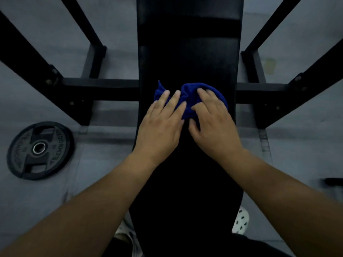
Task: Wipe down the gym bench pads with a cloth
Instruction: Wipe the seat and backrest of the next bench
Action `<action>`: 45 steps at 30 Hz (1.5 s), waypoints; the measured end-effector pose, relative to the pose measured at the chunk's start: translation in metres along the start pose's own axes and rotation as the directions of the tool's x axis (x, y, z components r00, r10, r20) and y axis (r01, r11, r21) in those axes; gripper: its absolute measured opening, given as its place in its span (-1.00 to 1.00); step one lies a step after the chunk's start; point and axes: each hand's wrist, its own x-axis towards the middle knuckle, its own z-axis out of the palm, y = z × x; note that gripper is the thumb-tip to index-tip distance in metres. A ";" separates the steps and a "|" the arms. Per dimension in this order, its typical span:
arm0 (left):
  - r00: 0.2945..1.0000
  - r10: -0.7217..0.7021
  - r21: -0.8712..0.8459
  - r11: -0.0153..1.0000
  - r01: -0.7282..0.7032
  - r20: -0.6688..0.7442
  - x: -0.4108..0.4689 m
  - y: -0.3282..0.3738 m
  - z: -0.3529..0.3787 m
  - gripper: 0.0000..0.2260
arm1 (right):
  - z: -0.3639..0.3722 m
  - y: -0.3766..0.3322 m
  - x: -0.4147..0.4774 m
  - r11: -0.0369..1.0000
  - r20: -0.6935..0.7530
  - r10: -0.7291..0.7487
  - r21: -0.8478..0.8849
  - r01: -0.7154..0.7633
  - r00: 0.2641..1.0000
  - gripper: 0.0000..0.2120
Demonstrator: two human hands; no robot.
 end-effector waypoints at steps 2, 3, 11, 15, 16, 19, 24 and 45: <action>1.000 -0.027 -0.032 0.999 0.026 -0.014 -0.042 0.011 0.018 -0.56 | 0.017 -0.007 -0.038 1.000 0.012 -0.006 0.024 0.006 1.000 -0.76; 1.000 -0.026 -0.040 0.999 0.026 -0.011 -0.076 0.020 0.029 -0.56 | 0.029 -0.012 -0.070 1.000 0.033 -0.015 0.028 0.014 0.999 -0.73; 1.000 0.008 -0.095 0.995 -0.009 -0.010 -0.110 0.038 0.053 -0.49 | 0.063 -0.025 -0.114 0.991 0.010 0.115 0.068 -0.115 0.993 -0.64; 0.996 -0.048 -0.164 0.986 0.035 -0.074 -0.110 0.027 0.053 -0.46 | 0.076 -0.041 -0.110 0.993 -0.053 0.108 0.050 -0.105 0.993 -0.57; 0.997 -0.035 -0.158 0.987 0.024 -0.068 -0.125 0.027 0.052 -0.44 | 0.078 -0.037 -0.125 1.000 -0.029 0.024 0.020 -0.023 0.999 -0.51; 0.997 -0.050 -0.170 0.985 0.038 -0.067 -0.141 0.021 0.048 -0.41 | 0.071 -0.023 -0.123 0.997 0.020 -0.071 -0.034 0.072 0.997 -0.38; 0.929 -0.356 -0.293 0.903 0.314 -0.101 -0.127 -0.008 0.020 -0.43 | 0.075 -0.093 -0.033 0.974 -0.106 0.224 -0.005 -0.226 0.969 -0.41; 0.997 -0.025 -0.087 0.996 0.032 0.075 -0.158 0.020 0.042 -0.39 | 0.059 0.022 -0.150 0.999 -0.042 0.038 -0.031 -0.039 0.998 -0.34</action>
